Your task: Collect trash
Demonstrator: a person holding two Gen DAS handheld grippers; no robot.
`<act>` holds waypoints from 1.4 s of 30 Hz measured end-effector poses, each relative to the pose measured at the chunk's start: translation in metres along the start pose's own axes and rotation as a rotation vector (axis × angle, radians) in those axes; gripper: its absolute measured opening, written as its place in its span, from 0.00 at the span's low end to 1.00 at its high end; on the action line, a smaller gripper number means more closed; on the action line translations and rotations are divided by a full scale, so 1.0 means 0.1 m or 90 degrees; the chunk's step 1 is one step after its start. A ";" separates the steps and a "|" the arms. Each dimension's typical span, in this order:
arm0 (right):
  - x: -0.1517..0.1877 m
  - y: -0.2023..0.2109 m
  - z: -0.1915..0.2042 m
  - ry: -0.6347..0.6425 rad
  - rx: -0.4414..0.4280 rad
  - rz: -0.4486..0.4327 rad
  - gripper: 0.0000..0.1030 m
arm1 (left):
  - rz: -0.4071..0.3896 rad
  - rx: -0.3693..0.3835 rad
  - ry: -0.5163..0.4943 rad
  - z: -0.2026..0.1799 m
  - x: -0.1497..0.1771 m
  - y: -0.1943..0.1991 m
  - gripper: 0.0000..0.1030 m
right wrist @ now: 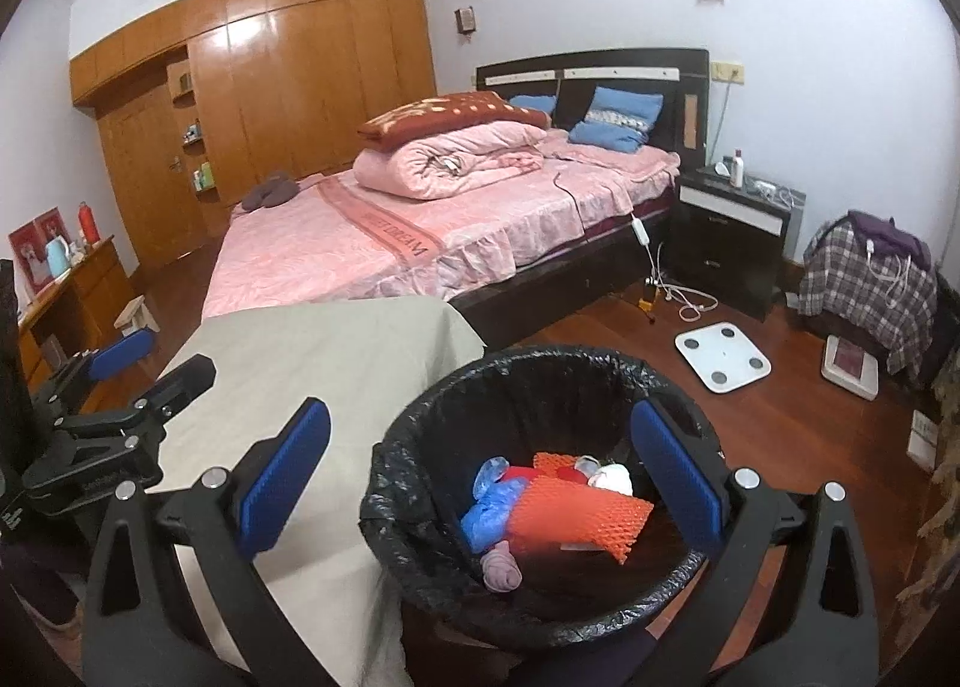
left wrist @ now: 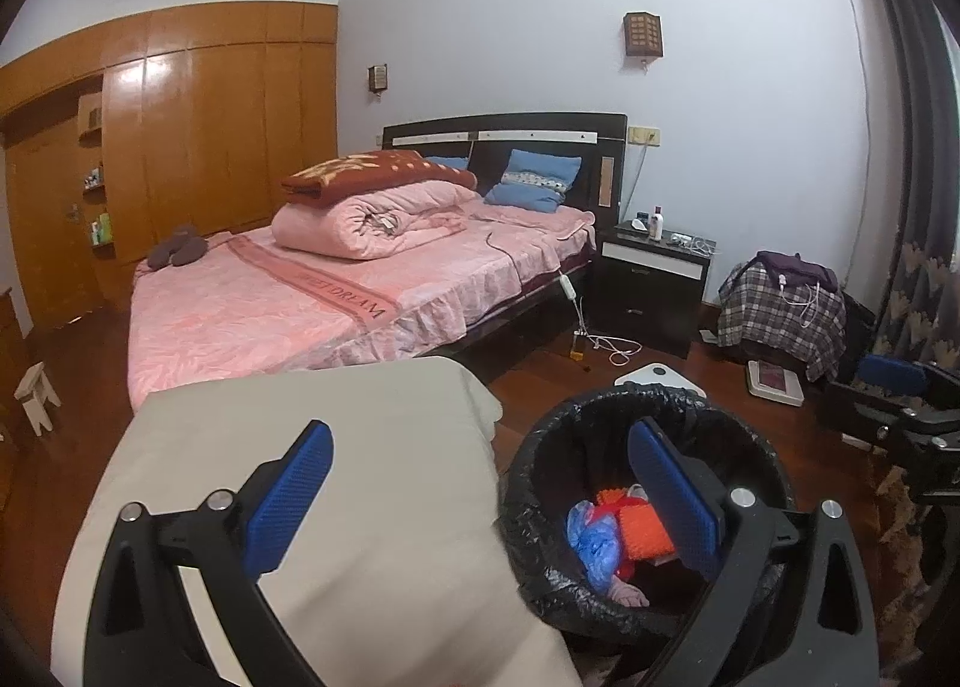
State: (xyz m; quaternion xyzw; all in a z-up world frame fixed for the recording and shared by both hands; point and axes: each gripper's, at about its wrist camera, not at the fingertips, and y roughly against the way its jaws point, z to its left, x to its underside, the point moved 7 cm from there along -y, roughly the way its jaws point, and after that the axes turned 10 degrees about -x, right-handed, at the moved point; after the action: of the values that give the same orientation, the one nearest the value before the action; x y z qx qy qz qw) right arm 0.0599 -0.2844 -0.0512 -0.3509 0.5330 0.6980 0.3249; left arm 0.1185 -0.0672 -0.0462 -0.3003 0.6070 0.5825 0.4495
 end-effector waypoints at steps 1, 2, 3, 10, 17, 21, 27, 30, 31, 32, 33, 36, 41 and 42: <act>-0.01 0.02 0.03 0.002 -0.002 -0.001 0.95 | 0.001 -0.001 0.000 0.01 0.00 0.03 0.94; -0.02 0.04 0.06 0.003 -0.004 -0.001 0.95 | 0.001 -0.001 0.000 0.02 0.00 0.07 0.94; -0.02 0.04 0.09 0.003 -0.005 -0.001 0.95 | 0.001 -0.002 0.000 0.02 0.00 0.10 0.94; 0.00 0.12 0.21 0.011 -0.009 -0.003 0.95 | -0.004 0.003 -0.001 0.03 0.00 0.25 0.94; 0.02 0.16 0.26 0.012 -0.011 -0.005 0.95 | -0.010 0.003 0.000 0.04 -0.03 0.36 0.94; 0.02 0.17 0.28 0.013 -0.011 -0.007 0.95 | -0.015 0.004 -0.001 0.04 -0.05 0.41 0.94; 0.02 0.18 0.29 0.014 -0.012 -0.008 0.95 | -0.018 0.002 -0.002 0.04 -0.05 0.43 0.94; 0.01 0.18 0.31 0.015 -0.013 -0.008 0.95 | -0.020 0.002 0.000 0.04 -0.06 0.46 0.94; 0.02 0.18 0.30 0.015 -0.012 -0.008 0.95 | -0.021 0.002 0.000 0.04 -0.06 0.46 0.94; 0.02 0.18 0.30 0.014 -0.013 -0.007 0.95 | -0.020 0.002 0.000 0.04 -0.06 0.46 0.94; 0.02 0.18 0.31 0.014 -0.013 -0.007 0.95 | -0.020 0.003 0.000 0.04 -0.06 0.46 0.94; 0.02 0.18 0.31 0.015 -0.013 -0.007 0.95 | -0.020 0.002 0.000 0.04 -0.06 0.46 0.94; 0.02 0.18 0.30 0.015 -0.013 -0.007 0.95 | -0.021 0.002 0.000 0.05 -0.06 0.46 0.94; 0.02 0.18 0.31 0.015 -0.013 -0.007 0.95 | -0.021 0.002 0.000 0.04 -0.06 0.46 0.94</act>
State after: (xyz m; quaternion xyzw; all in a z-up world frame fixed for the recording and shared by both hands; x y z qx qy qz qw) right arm 0.0393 -0.2584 -0.0379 -0.3651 0.5277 0.6974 0.3190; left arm 0.0809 -0.0573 -0.0198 -0.3093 0.6032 0.5739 0.4596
